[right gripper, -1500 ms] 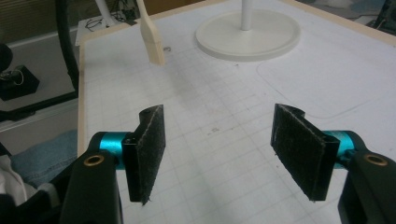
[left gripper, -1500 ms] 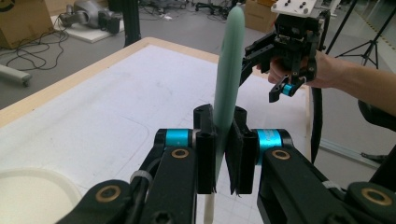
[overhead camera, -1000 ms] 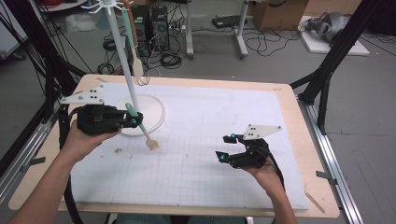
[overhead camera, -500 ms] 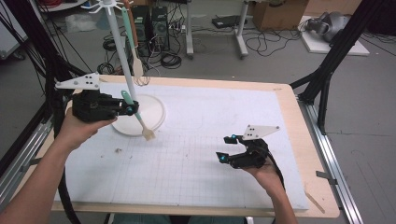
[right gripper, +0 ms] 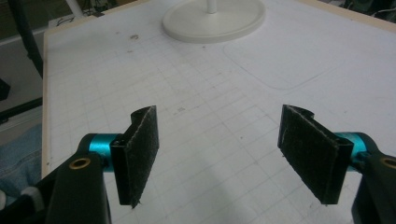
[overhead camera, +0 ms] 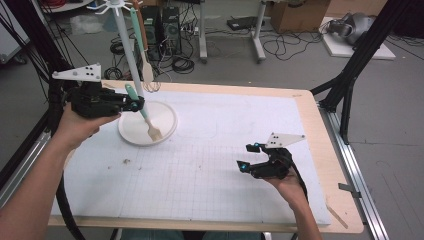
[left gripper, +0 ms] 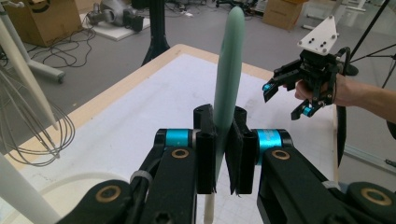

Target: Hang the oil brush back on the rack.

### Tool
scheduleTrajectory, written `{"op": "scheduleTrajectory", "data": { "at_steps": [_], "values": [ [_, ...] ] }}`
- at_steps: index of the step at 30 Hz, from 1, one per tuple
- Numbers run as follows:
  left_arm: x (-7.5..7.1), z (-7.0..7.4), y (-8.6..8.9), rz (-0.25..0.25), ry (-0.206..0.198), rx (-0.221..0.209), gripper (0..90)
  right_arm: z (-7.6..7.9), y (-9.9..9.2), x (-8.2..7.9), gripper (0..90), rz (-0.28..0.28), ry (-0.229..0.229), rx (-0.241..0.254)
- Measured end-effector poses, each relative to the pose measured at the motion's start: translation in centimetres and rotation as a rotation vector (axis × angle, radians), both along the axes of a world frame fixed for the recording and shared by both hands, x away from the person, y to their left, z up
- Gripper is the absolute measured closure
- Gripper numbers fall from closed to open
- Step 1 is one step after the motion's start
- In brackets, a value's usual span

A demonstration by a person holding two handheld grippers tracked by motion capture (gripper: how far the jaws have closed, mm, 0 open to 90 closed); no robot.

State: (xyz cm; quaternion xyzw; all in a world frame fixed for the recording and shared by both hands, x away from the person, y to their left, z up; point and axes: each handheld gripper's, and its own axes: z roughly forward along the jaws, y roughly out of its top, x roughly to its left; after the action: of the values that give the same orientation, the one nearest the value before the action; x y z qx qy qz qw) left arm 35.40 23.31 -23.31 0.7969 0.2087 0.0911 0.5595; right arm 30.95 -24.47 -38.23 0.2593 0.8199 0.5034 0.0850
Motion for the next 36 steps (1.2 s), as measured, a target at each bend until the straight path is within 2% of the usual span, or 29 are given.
{"op": "scheduleTrajectory", "data": {
  "at_steps": [3, 12, 36],
  "values": [
    [0.3, 0.4, 0.2, 0.006, 0.005, -0.004, 82.8, -0.1, -0.1, 0.1, 27.2, -0.014, 0.005, 0.001],
    [1.2, 1.8, 0.6, 0.019, 0.008, 0.004, 82.8, -0.1, 0.0, 0.0, 27.1, -0.007, 0.000, -0.010],
    [4.0, 5.5, 0.7, 0.067, 0.016, 0.020, 82.8, -0.1, -0.1, -0.1, 26.9, -0.013, -0.011, -0.017]
  ]
}}
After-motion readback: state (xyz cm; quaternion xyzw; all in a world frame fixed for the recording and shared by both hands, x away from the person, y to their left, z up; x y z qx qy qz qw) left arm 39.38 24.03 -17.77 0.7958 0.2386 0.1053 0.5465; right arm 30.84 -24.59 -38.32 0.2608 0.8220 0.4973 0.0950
